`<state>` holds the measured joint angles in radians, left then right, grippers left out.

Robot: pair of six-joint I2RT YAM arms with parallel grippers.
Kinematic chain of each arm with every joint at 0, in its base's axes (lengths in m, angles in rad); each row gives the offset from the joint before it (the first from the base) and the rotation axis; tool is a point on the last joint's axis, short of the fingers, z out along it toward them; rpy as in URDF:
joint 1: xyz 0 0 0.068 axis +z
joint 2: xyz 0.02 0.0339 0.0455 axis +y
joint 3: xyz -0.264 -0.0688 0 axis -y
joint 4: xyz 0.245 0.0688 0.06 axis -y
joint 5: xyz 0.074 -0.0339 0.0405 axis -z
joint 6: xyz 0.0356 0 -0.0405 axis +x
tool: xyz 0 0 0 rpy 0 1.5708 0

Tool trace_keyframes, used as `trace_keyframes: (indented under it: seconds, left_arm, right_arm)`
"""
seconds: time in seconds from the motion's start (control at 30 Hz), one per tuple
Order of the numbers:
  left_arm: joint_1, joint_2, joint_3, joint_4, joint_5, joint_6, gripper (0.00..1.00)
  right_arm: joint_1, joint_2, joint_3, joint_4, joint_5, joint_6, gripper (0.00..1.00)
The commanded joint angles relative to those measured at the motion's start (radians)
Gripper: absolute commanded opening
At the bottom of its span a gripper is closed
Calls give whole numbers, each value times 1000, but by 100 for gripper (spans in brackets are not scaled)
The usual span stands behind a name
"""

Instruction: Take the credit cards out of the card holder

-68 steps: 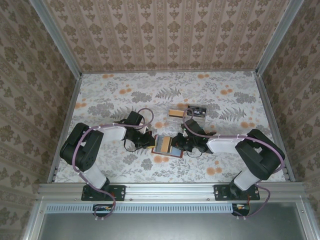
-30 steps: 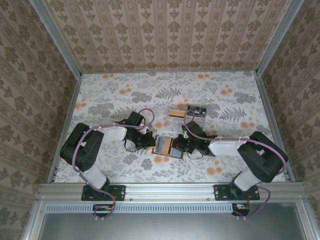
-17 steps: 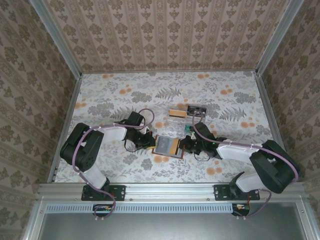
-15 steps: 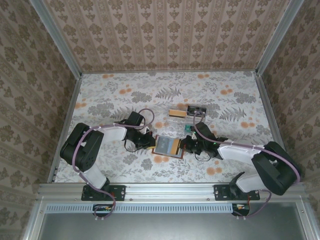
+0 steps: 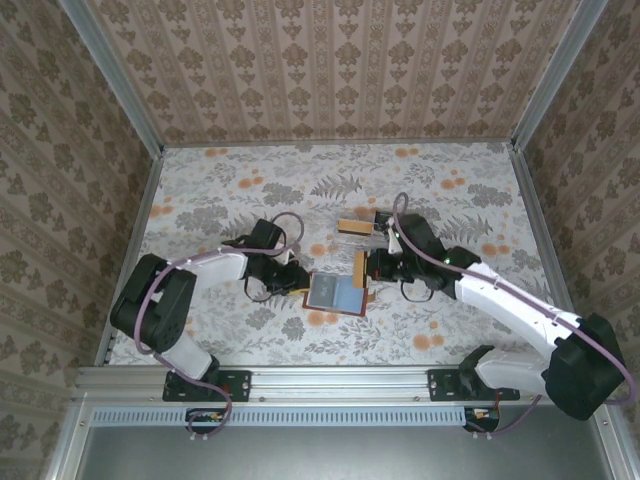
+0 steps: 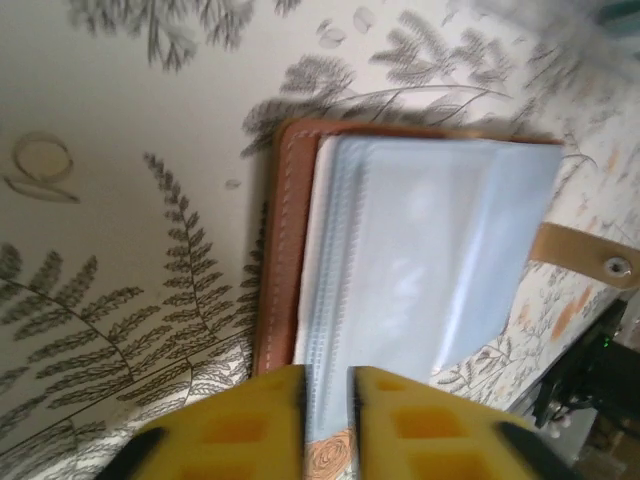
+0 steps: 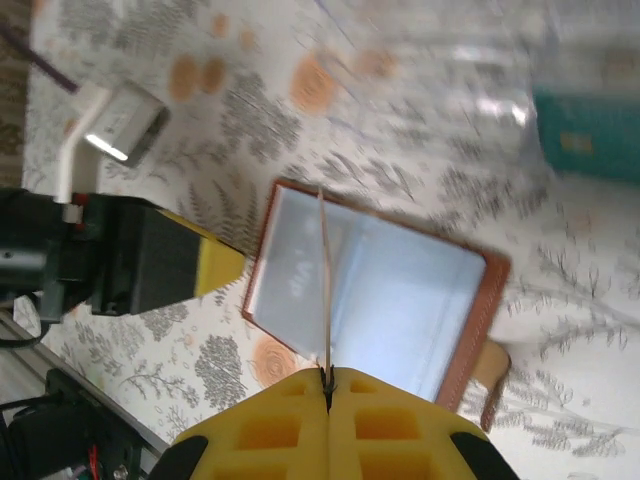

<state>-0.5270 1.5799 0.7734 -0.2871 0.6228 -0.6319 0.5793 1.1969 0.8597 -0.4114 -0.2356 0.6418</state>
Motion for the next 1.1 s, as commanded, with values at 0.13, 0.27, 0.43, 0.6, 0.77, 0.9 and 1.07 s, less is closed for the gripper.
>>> trace_keyframes:
  seconds: [0.13,0.27,0.43,0.6,0.77,0.9,1.07]
  left_arm:
    - [62,-136,59,-61,-4,12,61]
    - [126,-197,60,-77,-6,11,79]
    - [181,-245,59,-107,-9,25,93]
    - [223,-274,51,-130,-11,32,97]
    - [254,-280,45,-139,-8,35,97]
    - [269,-279,46,-141,-6,38,98]
    - [280,-265,47,-136,-2,40,98]
  right_arm:
    - [5,138,327,-350,139,-447,0]
    - [27,225,465,-394,223,-675,0]
    - [42,328,618,-446,275,-933,0]
    - [48,478,803,-591,315,-1116,0]
    - [65,576,867,-636,388,-1250,0]
    - [74,600,854,-592,448,-1304,0]
    - [93,626,830,-543,493,-1371,0]
